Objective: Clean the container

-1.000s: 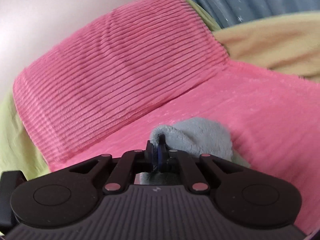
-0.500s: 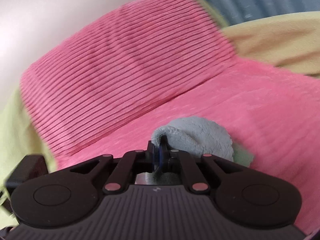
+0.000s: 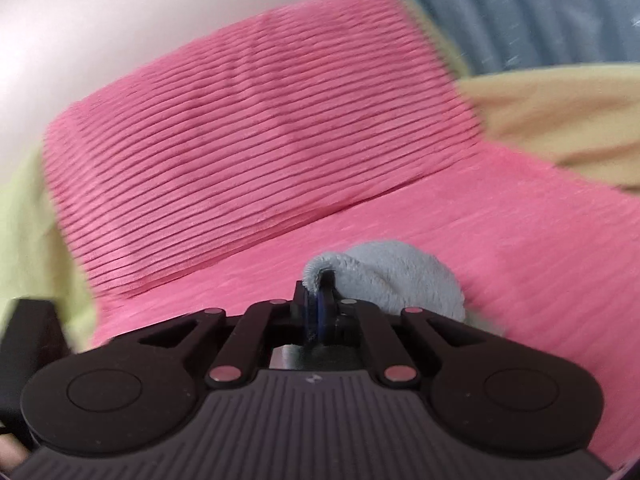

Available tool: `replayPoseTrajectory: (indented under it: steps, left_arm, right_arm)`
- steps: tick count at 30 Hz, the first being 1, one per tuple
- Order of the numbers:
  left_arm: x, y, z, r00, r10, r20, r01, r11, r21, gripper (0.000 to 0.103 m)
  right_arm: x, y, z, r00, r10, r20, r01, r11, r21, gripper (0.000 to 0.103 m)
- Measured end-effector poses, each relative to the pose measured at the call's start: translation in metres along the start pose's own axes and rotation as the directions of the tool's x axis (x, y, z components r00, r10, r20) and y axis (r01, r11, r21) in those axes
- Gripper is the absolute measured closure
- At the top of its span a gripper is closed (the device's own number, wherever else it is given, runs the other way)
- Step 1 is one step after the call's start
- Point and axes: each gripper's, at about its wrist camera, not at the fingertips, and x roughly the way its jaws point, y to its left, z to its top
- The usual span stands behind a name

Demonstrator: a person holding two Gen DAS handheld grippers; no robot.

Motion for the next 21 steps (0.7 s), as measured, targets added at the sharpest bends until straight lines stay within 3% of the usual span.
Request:
replayPoseTrajectory:
  steps: [3,6,8,10,15,18,21]
  left_arm:
    - [-0.001,0.000,-0.002,1.000,0.000,-0.005,0.000,1.000,0.000,0.018]
    - [-0.001,-0.002,-0.001,1.000,0.006,-0.005,-0.006,1.000,0.016,0.018]
    - [-0.001,-0.002,-0.001,1.000,0.009,-0.003,-0.008,1.000,0.019,0.018]
    - [0.000,-0.002,0.000,1.000,0.008,-0.001,-0.008,1.000,0.013,0.018]
    - [0.000,0.017,-0.002,0.997,-0.079,-0.008,0.076,0.983,-0.170,0.015]
    - [-0.002,0.034,-0.004,0.992,-0.123,0.033,0.127,0.945,-0.303,0.014]
    - [0.000,0.042,-0.005,0.988,-0.148,0.047,0.155,0.918,-0.365,0.016]
  right_arm:
    - [0.002,0.014,-0.005,0.995,0.087,-0.057,-0.089,0.996,-0.031,0.100]
    - [0.003,0.011,0.000,1.000,0.002,-0.023,-0.004,0.999,-0.052,0.102]
    - [0.002,-0.004,0.006,0.997,-0.072,0.017,0.072,0.997,0.009,0.102]
    - [-0.001,-0.021,0.008,0.996,-0.086,0.030,0.082,0.992,0.097,0.102]
    - [-0.005,-0.020,0.004,0.996,-0.086,0.033,0.082,0.993,0.088,0.102]
    - [-0.004,-0.020,0.006,0.996,-0.079,0.029,0.076,0.993,0.094,0.102]
    - [-0.006,-0.019,0.007,0.997,-0.073,0.025,0.070,0.994,0.086,0.102]
